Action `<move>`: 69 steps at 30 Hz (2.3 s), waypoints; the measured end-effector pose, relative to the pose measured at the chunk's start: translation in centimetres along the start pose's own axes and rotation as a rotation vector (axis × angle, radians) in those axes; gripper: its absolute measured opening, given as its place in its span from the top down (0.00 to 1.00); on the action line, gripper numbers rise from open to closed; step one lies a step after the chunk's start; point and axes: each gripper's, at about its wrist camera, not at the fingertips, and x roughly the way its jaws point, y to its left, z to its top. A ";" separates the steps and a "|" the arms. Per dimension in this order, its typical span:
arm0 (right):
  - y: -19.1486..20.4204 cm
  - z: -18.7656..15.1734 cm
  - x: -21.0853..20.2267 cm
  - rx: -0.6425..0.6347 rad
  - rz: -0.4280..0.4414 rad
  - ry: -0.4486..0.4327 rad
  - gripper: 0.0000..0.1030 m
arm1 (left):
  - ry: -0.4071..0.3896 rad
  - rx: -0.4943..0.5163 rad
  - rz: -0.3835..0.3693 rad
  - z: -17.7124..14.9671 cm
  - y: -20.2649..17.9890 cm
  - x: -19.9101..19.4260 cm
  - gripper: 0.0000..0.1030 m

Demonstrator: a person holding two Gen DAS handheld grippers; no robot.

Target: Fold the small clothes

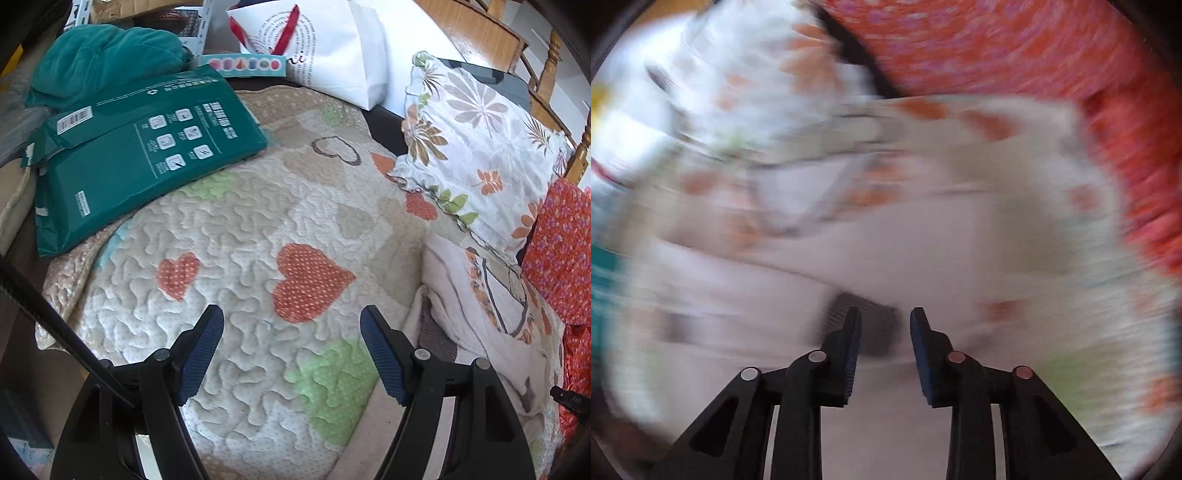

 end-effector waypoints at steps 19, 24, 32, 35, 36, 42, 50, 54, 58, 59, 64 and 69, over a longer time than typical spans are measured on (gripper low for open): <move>31.2 5.1 6.1 -0.557 0.269 -0.093 0.53 | 0.108 0.035 -0.055 -0.6 -2.4 2.8 0.27; 32.2 7.4 8.4 -0.531 0.342 0.009 0.91 | 0.133 0.047 -0.074 -0.7 -2.9 3.3 0.27; 27.1 14.0 12.4 -0.331 0.021 -0.043 0.93 | 0.135 0.036 -0.070 -0.3 -2.7 3.6 0.27; 25.4 14.3 11.0 -0.280 0.086 -0.049 0.91 | 0.129 0.027 -0.070 -0.1 -2.3 3.5 0.27; 25.0 14.0 9.4 -0.276 0.121 -0.077 0.86 | 0.125 0.023 -0.071 -0.1 -2.2 3.4 0.27; 23.7 7.9 3.0 -0.250 0.477 -0.031 0.48 | 0.114 -0.033 -0.087 0.2 -0.6 2.6 0.27; 24.2 4.7 7.0 0.029 0.567 0.101 0.45 | 0.104 -0.062 -0.090 0.3 0.4 2.1 0.27; 25.3 6.2 9.0 0.120 0.514 0.065 0.44 | 0.114 -0.065 -0.095 0.4 0.6 2.2 0.27; 26.0 6.7 9.7 0.111 0.440 0.061 0.93 | 0.108 -0.069 -0.099 0.5 0.9 2.0 0.27; 26.2 6.5 9.5 0.101 0.451 0.061 0.93 | 0.105 -0.074 -0.100 0.5 1.0 2.0 0.27; 30.2 4.0 6.4 -0.030 0.583 0.057 0.93 | 0.087 -0.108 -0.100 0.8 1.9 1.6 0.27; 33.8 0.1 7.3 -0.103 0.596 0.124 0.84 | 0.087 -0.122 -0.092 0.8 2.4 1.5 0.27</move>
